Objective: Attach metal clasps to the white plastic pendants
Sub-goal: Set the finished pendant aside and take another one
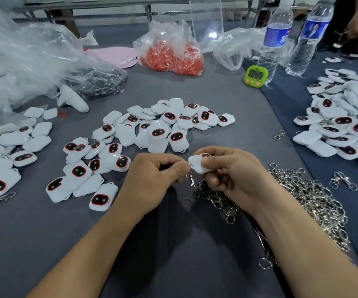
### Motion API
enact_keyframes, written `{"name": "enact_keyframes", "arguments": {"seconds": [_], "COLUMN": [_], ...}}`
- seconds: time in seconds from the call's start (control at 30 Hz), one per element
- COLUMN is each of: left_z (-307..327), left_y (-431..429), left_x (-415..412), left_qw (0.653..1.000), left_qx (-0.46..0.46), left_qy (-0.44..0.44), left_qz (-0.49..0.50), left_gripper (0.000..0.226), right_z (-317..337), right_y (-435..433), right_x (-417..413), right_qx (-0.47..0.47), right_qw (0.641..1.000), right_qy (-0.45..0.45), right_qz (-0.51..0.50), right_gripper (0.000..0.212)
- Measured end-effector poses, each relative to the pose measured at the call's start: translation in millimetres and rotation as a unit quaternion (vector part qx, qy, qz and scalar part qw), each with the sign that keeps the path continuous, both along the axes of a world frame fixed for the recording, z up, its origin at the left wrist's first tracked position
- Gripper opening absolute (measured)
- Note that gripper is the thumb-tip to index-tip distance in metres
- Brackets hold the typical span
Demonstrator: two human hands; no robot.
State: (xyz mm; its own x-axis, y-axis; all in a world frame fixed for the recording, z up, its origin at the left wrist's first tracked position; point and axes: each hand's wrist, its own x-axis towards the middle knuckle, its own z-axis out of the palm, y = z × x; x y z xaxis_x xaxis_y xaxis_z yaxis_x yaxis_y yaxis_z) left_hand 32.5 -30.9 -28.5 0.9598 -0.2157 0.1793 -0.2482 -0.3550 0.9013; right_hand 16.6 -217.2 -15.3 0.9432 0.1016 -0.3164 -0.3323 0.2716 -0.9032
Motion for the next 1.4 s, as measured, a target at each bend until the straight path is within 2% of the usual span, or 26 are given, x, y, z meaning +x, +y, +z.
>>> {"name": "enact_keyframes", "arguments": {"seconds": [0.1, 0.23, 0.37, 0.4, 0.47, 0.53, 0.63, 0.77, 0.83, 0.9, 0.93, 1.0, 1.07, 1.13, 1.2, 1.27, 1.4], "left_z": [1.6, 4.3, 3.5, 3.1, 2.8, 2.9, 4.5, 8.8, 8.9, 7.5, 6.7, 4.9, 4.2, 3.4, 6.0, 9.2, 10.0], "left_y": [0.6, 3.2, 2.8, 0.8, -4.7, -9.5, -9.9, -2.0, 2.3, 4.1, 4.2, 4.2, 3.8, 2.6, 2.4, 4.1, 5.7], "left_x": [-1.2, -3.9, -8.2, -9.3, -9.8, -8.8, -7.1, -5.5, -5.0, -4.3, -4.0, -3.8, -5.4, -2.5, 1.6, 4.6, 1.9], "left_qw": [1.000, 0.998, 0.979, 0.983, 0.998, 0.995, 0.993, 1.000, 0.991, 0.943, 0.919, 0.907, 0.952, 0.996, 0.997, 0.992, 0.991], "left_qx": [-0.006, 0.060, 0.141, 0.124, 0.023, -0.071, -0.086, 0.008, 0.111, 0.266, 0.312, 0.327, 0.241, 0.079, -0.024, -0.039, -0.044], "left_qy": [0.003, -0.024, -0.140, -0.128, -0.036, 0.054, 0.073, 0.001, -0.078, -0.200, -0.241, -0.267, -0.189, -0.036, 0.078, 0.116, 0.114], "left_qz": [-0.004, 0.005, 0.036, 0.050, 0.055, 0.038, 0.028, 0.011, -0.006, 0.002, 0.006, 0.016, 0.024, 0.014, -0.010, -0.033, -0.060], "left_gripper": [0.010, 0.013, 0.009, 0.009, 0.010, 0.012, 0.016, 0.023, 0.014, 0.021, 0.024, 0.025, 0.018, 0.010, 0.013, 0.018, 0.023], "right_z": [-0.1, -1.9, -2.4, -1.8, -0.3, 0.4, 0.1, -0.1, -1.1, -3.8, -5.1, -6.9, -5.9, -3.3, -1.3, -0.2, 1.0], "right_y": [2.0, 6.4, 10.3, 10.3, 10.4, 11.6, 14.7, 15.8, 17.2, 21.7, 24.4, 28.3, 27.3, 22.8, 20.0, 19.7, 22.4], "right_x": [-0.7, -1.1, -1.1, -1.0, -1.0, -1.5, -3.4, -6.7, -8.5, -9.6, -10.0, -10.3, -8.6, -6.1, -5.0, -4.6, -6.6], "right_qx": [0.004, -0.025, -0.036, -0.024, 0.012, 0.037, 0.043, 0.005, -0.046, -0.123, -0.173, -0.233, -0.164, -0.062, -0.008, 0.029, 0.054], "right_qw": [1.000, 0.999, 0.997, 0.998, 0.998, 0.998, 0.996, 0.993, 0.987, 0.973, 0.962, 0.946, 0.966, 0.985, 0.992, 0.993, 0.993], "right_qy": [-0.001, -0.019, -0.036, -0.034, -0.029, -0.034, -0.056, -0.084, -0.121, -0.170, -0.189, -0.203, -0.174, -0.123, -0.083, -0.068, -0.065], "right_qz": [-0.005, -0.025, -0.050, -0.052, -0.048, -0.047, -0.061, -0.085, -0.092, -0.097, -0.098, -0.097, -0.101, -0.099, -0.092, -0.087, -0.084], "right_gripper": [0.016, 0.015, 0.015, 0.015, 0.015, 0.014, 0.016, 0.021, 0.023, 0.022, 0.021, 0.021, 0.020, 0.019, 0.019, 0.020, 0.021]}}
